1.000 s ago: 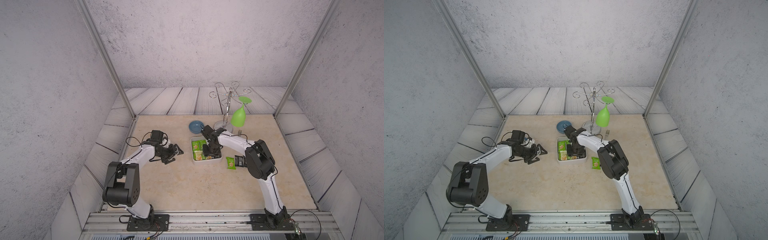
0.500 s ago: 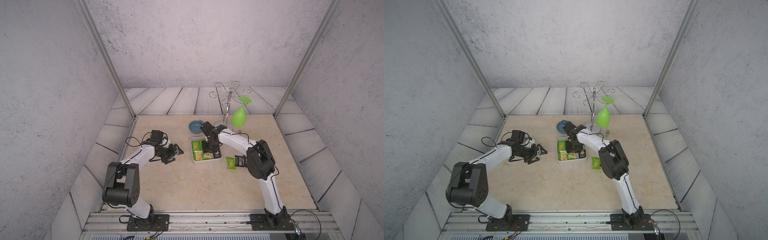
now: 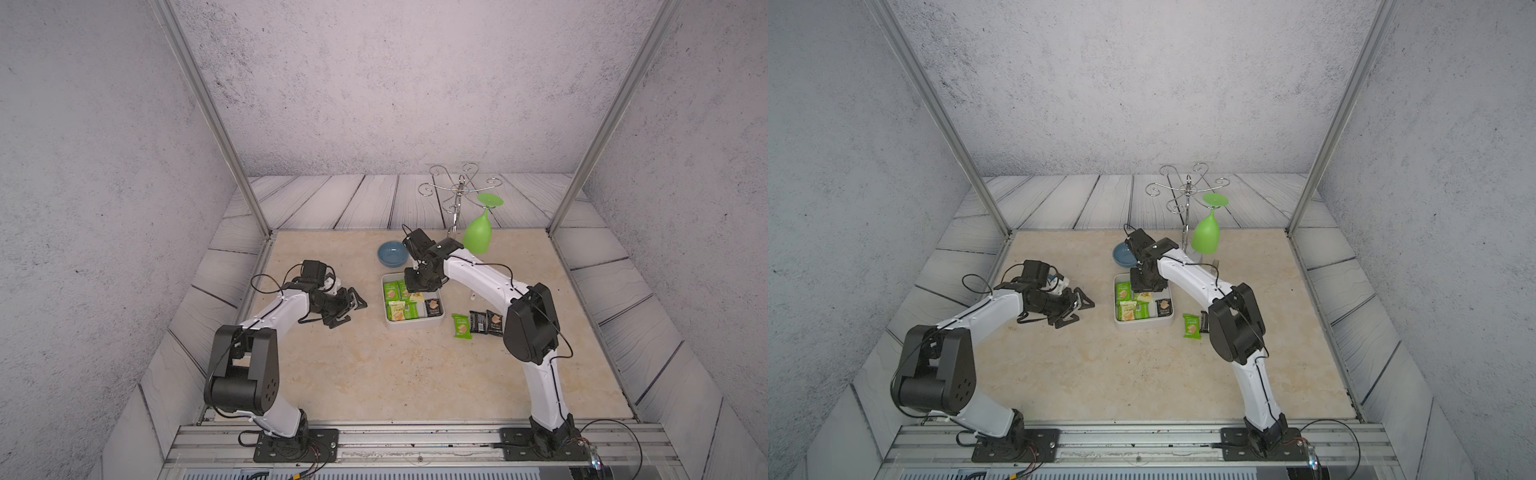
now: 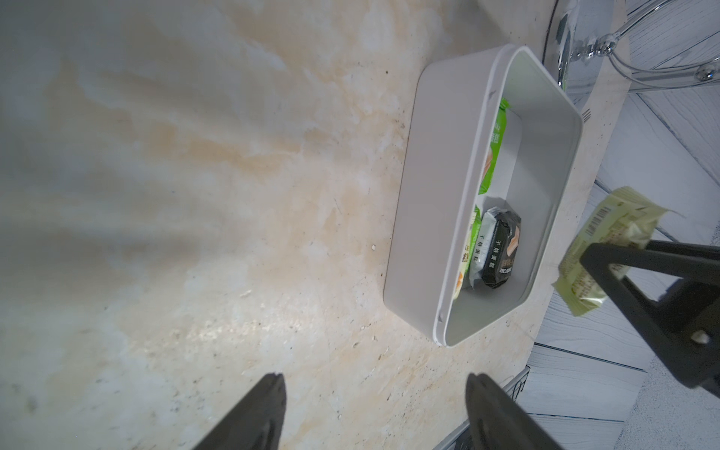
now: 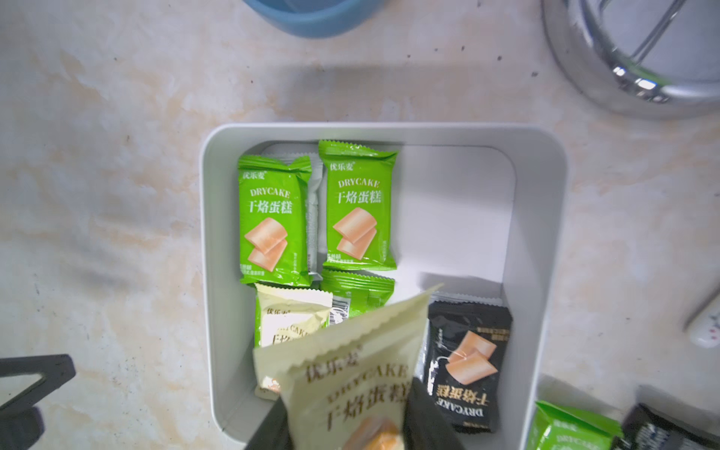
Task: Take the cookies out of the storage box
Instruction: Pick up the cookie from the storage box, then place the cookie at the center of the board.
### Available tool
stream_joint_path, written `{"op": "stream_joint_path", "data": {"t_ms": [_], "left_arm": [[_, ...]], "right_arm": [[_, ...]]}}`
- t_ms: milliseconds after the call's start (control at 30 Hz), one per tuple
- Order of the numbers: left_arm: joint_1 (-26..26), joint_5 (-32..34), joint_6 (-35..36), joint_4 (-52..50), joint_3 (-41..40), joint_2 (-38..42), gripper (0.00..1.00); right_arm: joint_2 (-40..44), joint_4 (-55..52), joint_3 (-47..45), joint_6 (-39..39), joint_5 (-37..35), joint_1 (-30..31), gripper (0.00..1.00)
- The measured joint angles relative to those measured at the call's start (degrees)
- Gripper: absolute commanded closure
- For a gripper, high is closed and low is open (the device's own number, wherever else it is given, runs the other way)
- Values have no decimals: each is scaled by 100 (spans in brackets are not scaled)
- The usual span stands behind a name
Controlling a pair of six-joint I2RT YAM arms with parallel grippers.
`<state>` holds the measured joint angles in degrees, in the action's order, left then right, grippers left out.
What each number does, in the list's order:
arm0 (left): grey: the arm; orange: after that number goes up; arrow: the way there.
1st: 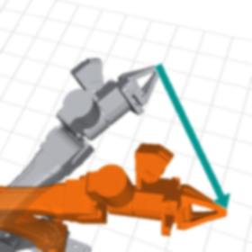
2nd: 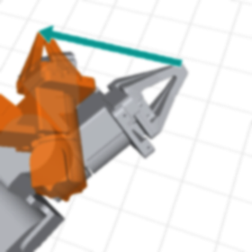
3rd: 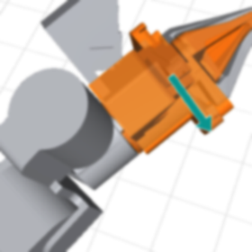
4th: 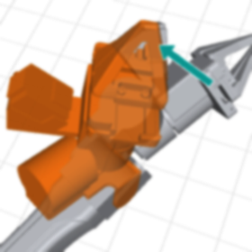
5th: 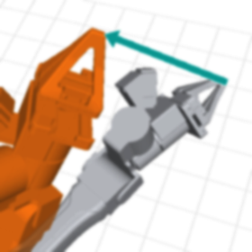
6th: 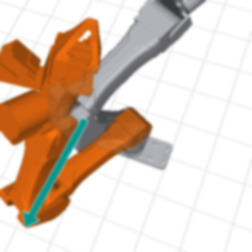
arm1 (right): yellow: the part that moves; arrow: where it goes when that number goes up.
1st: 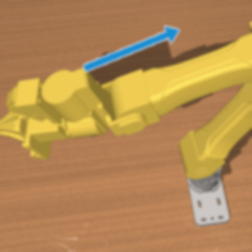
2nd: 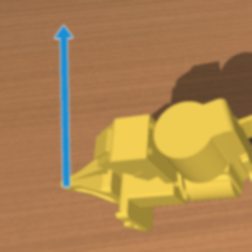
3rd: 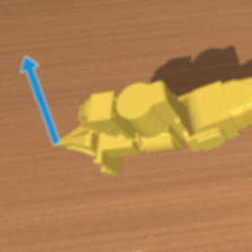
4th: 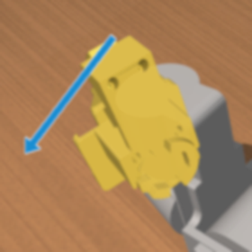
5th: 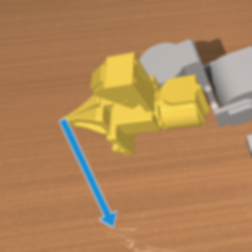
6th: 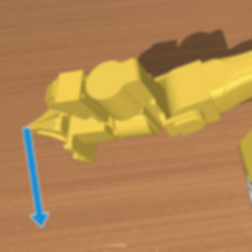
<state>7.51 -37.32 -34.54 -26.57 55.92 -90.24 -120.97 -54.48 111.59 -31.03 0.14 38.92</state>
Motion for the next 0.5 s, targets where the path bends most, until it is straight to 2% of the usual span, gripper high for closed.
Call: {"op": "stream_joint_path", "data": {"t_ms": [267, 500], "left_arm": [[160, 173, 26, -208, 127, 96, 22], [612, 452, 79, -407, 420, 105, 22]], "right_arm": [[1040, 13, -1161, 205, -260, -127, 58], [1917, 81, -2610, 302, -538, -557, 58]]}}
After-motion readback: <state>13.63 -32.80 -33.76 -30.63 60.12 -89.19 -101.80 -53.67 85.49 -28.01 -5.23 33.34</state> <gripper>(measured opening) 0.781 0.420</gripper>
